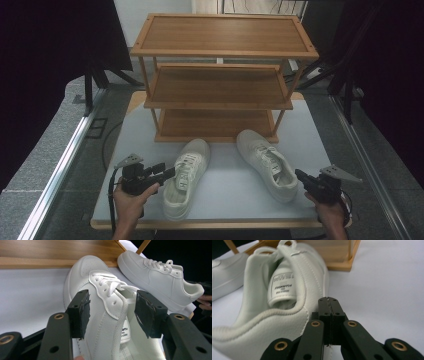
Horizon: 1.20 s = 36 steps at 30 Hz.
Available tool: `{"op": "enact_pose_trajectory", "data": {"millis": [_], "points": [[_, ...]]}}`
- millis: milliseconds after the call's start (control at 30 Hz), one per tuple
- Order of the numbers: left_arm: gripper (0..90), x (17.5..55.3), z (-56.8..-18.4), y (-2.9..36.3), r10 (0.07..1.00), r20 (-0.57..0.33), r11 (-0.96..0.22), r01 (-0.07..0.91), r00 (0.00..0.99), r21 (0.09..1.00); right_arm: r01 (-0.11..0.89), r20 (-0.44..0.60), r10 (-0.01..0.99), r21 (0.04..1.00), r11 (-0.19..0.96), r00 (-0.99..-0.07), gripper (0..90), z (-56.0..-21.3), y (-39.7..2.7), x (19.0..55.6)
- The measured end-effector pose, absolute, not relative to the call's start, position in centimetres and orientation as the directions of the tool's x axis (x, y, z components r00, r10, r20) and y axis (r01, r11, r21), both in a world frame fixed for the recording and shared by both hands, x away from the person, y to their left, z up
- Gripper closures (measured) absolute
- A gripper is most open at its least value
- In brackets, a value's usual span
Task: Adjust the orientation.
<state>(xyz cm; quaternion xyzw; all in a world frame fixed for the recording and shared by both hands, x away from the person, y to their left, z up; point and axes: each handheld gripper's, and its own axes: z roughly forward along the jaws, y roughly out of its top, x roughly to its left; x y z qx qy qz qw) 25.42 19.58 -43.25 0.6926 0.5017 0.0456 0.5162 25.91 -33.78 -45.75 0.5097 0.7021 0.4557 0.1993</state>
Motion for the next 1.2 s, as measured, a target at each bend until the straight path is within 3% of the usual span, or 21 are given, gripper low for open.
{"op": "enact_pose_trajectory", "data": {"millis": [200, 700, 1100, 1200], "points": [[45.6, 25.4, -43.2, 19.5, 0.741, -0.453, 0.031, 0.648, 0.496, 0.761, 0.567, 0.155, 0.876, 0.809, 0.152, -0.456, 89.7, -46.3, -32.5, 24.6], [45.6, 25.4, -43.1, 19.5, 0.739, -0.454, 0.034, 0.646, 0.498, 0.762, 0.544, 0.172, 0.822, 0.818, 0.188, -0.542, 89.3, -46.2, -31.2, 22.2], [44.7, 25.3, -42.9, 20.0, 0.73, -0.479, 0.075, 0.639, 0.488, 0.766, 0.497, 0.177, 0.84, 0.859, 0.122, -0.513, 78.9, -45.0, -32.0, 22.5], [44.3, 25.1, -42.8, 20.0, 0.725, -0.485, 0.083, 0.636, 0.49, 0.767, 0.466, 0.163, 0.847, 0.878, 0.109, -0.506, 70.9, -44.2, -31.9, 22.7]]}}
